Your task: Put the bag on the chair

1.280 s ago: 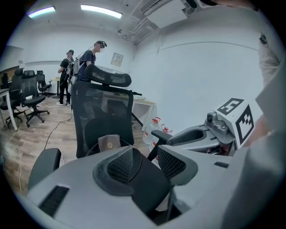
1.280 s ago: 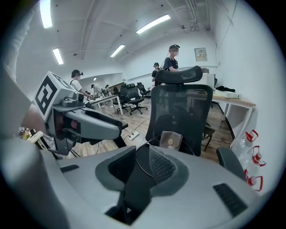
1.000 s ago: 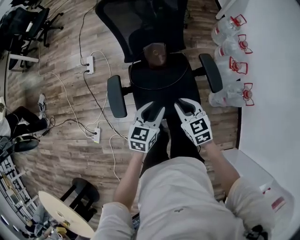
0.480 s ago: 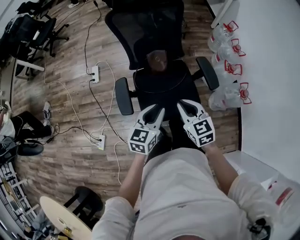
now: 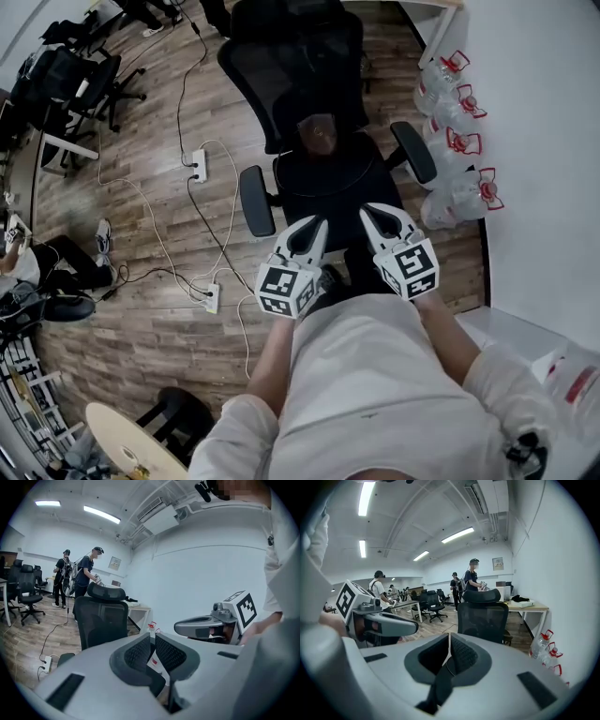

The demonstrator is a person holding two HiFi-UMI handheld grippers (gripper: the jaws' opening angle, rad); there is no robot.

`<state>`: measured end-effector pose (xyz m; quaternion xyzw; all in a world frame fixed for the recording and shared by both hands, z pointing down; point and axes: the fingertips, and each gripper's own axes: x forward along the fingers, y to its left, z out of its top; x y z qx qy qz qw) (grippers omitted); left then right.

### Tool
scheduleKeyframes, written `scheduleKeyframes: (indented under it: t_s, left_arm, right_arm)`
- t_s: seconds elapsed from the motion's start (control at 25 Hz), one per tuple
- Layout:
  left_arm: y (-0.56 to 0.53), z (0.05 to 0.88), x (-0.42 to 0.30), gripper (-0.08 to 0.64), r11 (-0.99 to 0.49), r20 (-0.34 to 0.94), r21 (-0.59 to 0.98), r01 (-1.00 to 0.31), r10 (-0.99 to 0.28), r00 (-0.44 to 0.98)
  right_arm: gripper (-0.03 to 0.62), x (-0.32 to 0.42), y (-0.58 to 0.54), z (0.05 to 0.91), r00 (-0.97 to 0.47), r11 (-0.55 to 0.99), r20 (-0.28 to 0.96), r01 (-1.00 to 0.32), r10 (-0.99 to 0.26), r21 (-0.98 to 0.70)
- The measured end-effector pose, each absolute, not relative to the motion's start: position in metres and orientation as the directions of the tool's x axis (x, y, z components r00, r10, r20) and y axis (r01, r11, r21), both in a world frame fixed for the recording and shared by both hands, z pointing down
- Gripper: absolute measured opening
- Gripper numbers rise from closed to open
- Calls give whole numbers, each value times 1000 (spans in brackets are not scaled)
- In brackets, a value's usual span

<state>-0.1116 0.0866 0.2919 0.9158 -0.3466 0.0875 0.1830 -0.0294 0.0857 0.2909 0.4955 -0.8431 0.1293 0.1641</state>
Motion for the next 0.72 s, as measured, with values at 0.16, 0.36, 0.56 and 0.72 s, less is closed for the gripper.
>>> scheduleKeyframes:
  t_s: [0.16, 0.36, 0.56, 0.72]
  left_arm:
    - [90, 287, -113, 23, -688, 268, 273, -673, -617, 740]
    - [94, 284, -113, 14, -685, 261, 265, -679, -627, 734]
    - [98, 282, -119, 8, -681, 259, 264, -683, -631, 731]
    - [99, 281, -121, 6, -680, 260, 262, -685, -634, 729]
  right_arm:
    - [12, -32, 96, 288, -464, 479, 396, -875, -792, -68]
    - [5, -31, 102, 282, -472, 485, 383, -872, -794, -70]
    - [5, -39, 103, 276, -493, 502, 372, -861, -787, -80]
    - [3, -47, 105, 276, -515, 524, 376, -847, -770, -89]
